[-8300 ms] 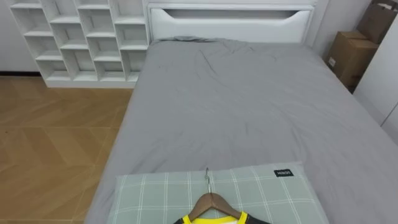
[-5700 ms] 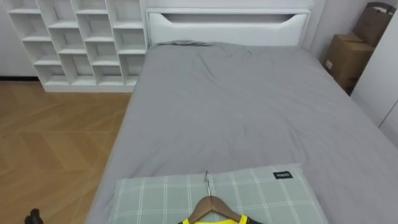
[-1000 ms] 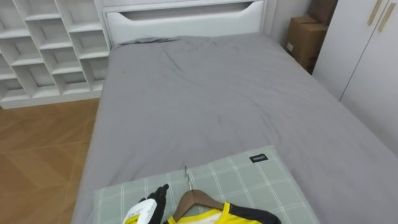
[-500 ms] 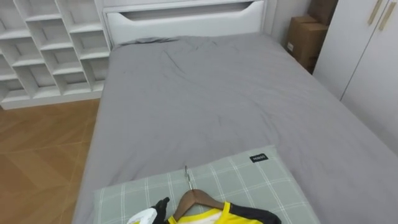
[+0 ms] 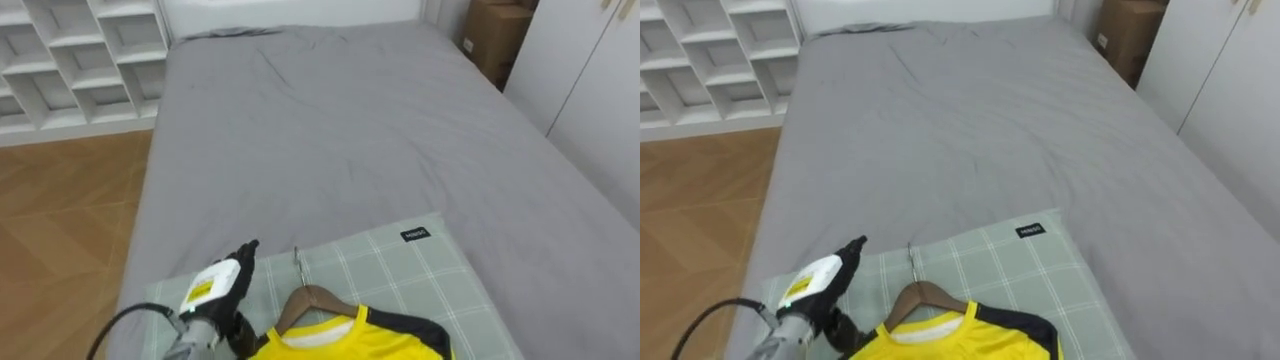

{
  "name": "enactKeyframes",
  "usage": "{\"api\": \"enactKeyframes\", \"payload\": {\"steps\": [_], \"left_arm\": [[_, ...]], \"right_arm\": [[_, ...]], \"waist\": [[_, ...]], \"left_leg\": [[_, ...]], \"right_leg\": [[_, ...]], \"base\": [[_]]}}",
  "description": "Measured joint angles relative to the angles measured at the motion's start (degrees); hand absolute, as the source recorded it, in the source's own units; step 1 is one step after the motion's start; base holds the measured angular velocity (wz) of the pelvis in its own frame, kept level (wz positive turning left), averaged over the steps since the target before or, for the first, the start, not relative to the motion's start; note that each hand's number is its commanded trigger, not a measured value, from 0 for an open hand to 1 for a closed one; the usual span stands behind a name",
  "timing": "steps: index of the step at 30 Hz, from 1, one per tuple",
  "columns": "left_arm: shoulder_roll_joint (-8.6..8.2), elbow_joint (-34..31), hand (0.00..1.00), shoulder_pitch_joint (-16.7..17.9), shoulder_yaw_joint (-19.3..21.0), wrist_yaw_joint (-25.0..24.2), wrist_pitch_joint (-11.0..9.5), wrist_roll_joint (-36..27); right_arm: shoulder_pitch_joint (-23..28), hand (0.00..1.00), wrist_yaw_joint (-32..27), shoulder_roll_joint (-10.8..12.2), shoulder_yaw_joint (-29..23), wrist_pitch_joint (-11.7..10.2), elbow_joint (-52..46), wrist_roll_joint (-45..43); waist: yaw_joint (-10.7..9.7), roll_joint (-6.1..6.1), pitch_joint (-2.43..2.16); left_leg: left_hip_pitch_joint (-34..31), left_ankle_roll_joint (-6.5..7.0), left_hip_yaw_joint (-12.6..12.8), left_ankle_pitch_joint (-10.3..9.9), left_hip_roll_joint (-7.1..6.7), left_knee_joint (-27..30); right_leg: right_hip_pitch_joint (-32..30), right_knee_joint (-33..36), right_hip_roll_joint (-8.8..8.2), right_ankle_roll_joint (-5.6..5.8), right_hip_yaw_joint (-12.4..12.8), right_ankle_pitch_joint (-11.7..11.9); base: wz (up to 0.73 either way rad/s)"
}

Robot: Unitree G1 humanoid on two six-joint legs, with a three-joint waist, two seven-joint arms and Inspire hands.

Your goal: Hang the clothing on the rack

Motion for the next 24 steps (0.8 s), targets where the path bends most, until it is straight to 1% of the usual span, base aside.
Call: {"api": "enactKeyframes", "payload": {"steps": [2, 4, 5, 11, 18, 21, 23, 24], "left_arm": [[-0.01, 0.00, 0.00, -0.69, -0.01, -0.01, -0.07, -0.37], [-0.01, 0.00, 0.00, -0.81, 0.01, -0.01, -0.23, -0.38], [-0.04, 0.04, 0.00, -0.81, 0.00, -0.04, -0.24, -0.38], [-0.11, 0.49, 0.00, -0.83, -0.02, -0.05, -0.23, -0.39], [-0.17, 1.21, 0.00, -0.86, 0.01, -0.66, -0.19, -0.44], [-0.14, 2.51, 0.00, -0.92, 0.01, -2.97, -0.14, -0.49], [-0.15, 3.96, 0.00, -0.92, -0.12, -6.11, -0.02, -0.68], [-0.15, 4.40, 0.00, -0.93, -0.16, -6.91, 0.02, -0.80]], "right_arm": [[-0.79, 0.00, -0.01, -0.06, 1.08, 0.00, 0.00, 0.21], [-1.46, 0.00, 0.03, 0.02, 1.75, 0.00, 0.00, 0.17], [-1.85, 0.00, 0.02, 0.03, 2.16, -0.01, 0.00, 0.17], [-2.82, 0.00, 0.01, 0.03, 3.27, 0.01, 0.05, 0.21], [-4.16, 0.00, -0.02, -0.01, 3.36, 0.00, 0.04, 0.10], [-4.14, 0.00, -0.06, -0.02, 3.33, 0.02, 0.04, -0.14], [-4.12, 0.00, -0.06, -0.02, 3.33, 0.05, 0.07, -0.20], [-4.13, 0.00, -0.06, -0.03, 3.33, 0.05, 0.07, -0.20]], "waist": [[-0.02, 0.19, 0.68], [0.00, 0.29, 0.76], [-0.01, 0.33, 0.89], [0.01, 0.33, 1.01], [0.17, 0.26, 1.08], [-0.04, 0.16, 1.14], [-0.03, -0.03, 1.26], [-0.03, -0.07, 1.29]], "left_leg": [[-0.44, 0.07, -0.02, 0.04, -0.06, 0.01], [-1.21, 0.13, -0.04, 0.08, -0.07, 0.06], [-1.56, 0.13, -0.07, 0.08, -0.07, 0.07], [-2.23, 0.14, -0.09, 0.10, -0.04, 0.04], [-3.46, 0.16, -0.01, 0.12, -0.08, 0.04], [-3.96, 0.16, -0.06, 0.14, -0.07, 0.07], [-4.04, 0.16, -0.05, 0.14, -0.06, 0.08], [-4.04, 0.16, -0.05, 0.14, -0.07, 0.08]], "right_leg": [[-0.37, -0.02, -0.09, 0.05, -0.05, 0.04], [-1.18, 0.03, -0.13, 0.06, -0.05, 0.08], [-1.48, 0.01, -0.13, 0.06, -0.10, 0.10], [-2.08, -0.05, -0.14, 0.05, -0.20, 0.10], [-3.54, 0.09, -0.13, 0.06, 0.09, 0.10], [-3.98, 0.09, -0.12, 0.05, 0.00, 0.10], [-4.02, 0.05, -0.10, 0.05, 0.00, 0.10], [-4.02, 0.04, -0.10, 0.06, 0.00, 0.10]], "base": [[0.00], [0.00], [0.00], [0.00], [0.00], [0.00], [0.00], [0.00]]}}
